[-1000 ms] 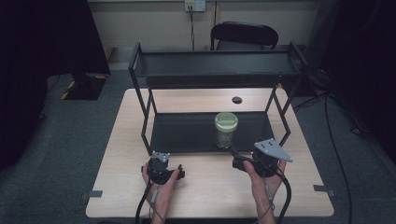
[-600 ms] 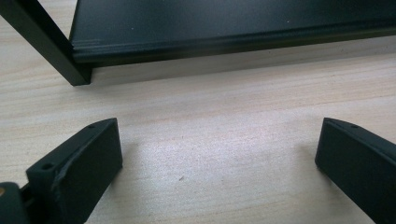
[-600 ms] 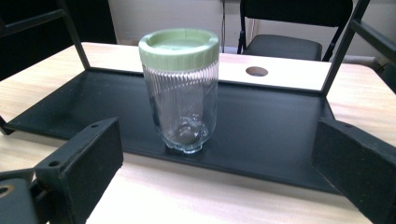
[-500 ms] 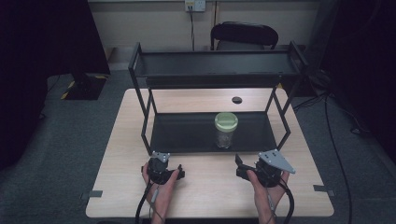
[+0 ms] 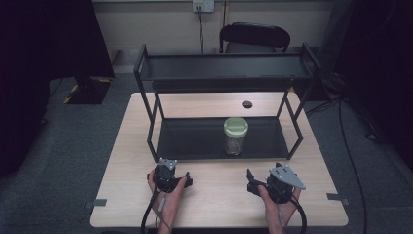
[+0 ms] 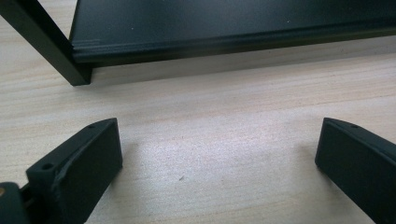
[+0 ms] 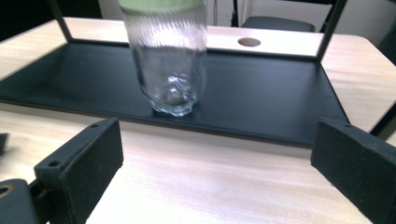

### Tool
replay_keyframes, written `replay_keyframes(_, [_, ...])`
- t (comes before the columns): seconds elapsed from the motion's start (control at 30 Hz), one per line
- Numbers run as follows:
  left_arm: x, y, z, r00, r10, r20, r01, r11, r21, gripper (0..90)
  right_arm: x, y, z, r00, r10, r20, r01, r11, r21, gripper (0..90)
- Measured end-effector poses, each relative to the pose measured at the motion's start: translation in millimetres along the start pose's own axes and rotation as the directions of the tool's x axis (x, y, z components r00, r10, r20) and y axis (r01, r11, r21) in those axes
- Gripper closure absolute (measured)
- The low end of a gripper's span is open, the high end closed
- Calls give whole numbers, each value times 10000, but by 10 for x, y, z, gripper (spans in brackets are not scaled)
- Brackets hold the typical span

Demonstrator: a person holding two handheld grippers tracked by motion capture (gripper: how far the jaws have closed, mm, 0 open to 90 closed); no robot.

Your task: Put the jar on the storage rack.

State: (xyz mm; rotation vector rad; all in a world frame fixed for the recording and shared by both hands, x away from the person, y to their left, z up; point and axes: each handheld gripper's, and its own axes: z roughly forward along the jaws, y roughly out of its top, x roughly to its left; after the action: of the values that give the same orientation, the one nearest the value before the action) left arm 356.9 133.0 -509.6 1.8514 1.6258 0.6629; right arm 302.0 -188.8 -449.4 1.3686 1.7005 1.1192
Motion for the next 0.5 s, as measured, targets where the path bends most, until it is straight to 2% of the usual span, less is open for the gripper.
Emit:
replay_keyframes(0.27, [0,0,0,10000,-1,1,1,10000,0,1,-50,-146,117,9998,65,196,-77,9983,583,16])
replay_keyframes(0.5, [0,0,0,10000,0,-1,0,10000,1,1,-55,-214,199,9999,-23,145,7,9941,1087,17])
